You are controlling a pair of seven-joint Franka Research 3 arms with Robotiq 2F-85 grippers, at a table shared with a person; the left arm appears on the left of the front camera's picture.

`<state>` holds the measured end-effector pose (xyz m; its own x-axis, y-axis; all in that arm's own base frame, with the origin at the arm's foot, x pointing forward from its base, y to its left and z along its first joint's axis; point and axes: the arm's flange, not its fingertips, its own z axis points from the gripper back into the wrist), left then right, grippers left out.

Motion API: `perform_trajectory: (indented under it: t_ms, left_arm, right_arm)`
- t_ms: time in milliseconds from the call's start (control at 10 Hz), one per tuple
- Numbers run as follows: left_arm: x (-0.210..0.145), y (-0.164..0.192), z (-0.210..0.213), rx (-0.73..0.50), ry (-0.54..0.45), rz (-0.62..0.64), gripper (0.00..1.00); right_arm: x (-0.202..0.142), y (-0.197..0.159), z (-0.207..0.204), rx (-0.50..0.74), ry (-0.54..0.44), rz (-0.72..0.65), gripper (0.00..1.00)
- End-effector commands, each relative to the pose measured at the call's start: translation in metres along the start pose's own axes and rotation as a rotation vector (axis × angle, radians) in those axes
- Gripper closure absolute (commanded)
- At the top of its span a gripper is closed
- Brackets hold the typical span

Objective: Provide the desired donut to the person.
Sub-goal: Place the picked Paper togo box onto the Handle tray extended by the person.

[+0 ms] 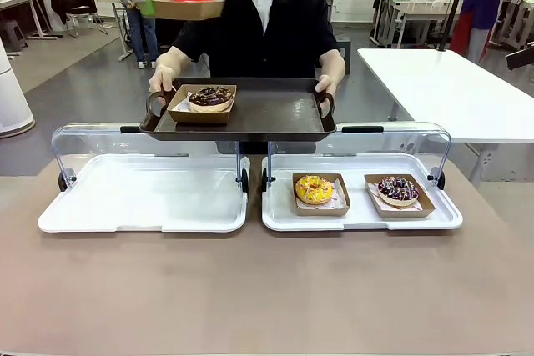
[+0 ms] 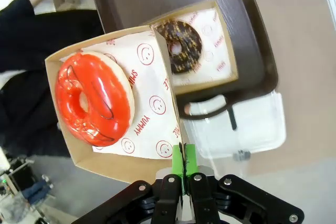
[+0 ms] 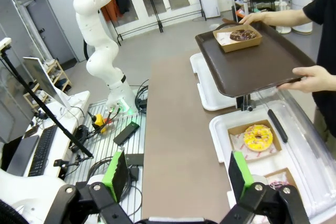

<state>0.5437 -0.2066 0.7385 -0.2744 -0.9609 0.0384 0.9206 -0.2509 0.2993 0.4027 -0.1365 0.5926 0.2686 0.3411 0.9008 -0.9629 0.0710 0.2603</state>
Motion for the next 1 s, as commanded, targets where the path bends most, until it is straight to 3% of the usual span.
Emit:
perform_trajectory:
  t_ms: [0, 400, 900]
  left_arm:
    - [0.029, 0.033, -0.01, -0.03, -0.014, -0.006, 0.99]
    - [0.085, 0.062, -0.06, -0.078, -0.046, -0.036, 0.99]
    - [0.132, 0.063, -0.106, -0.176, -0.053, 0.032, 0.99]
  right_arm:
    - [0.0, 0.001, 0.0, 0.006, -0.005, 0.005, 0.0]
    - [0.0, 0.001, 0.0, 0.006, -0.005, 0.005, 0.0]
    - [0.0, 0.001, 0.0, 0.006, -0.005, 0.005, 0.0]
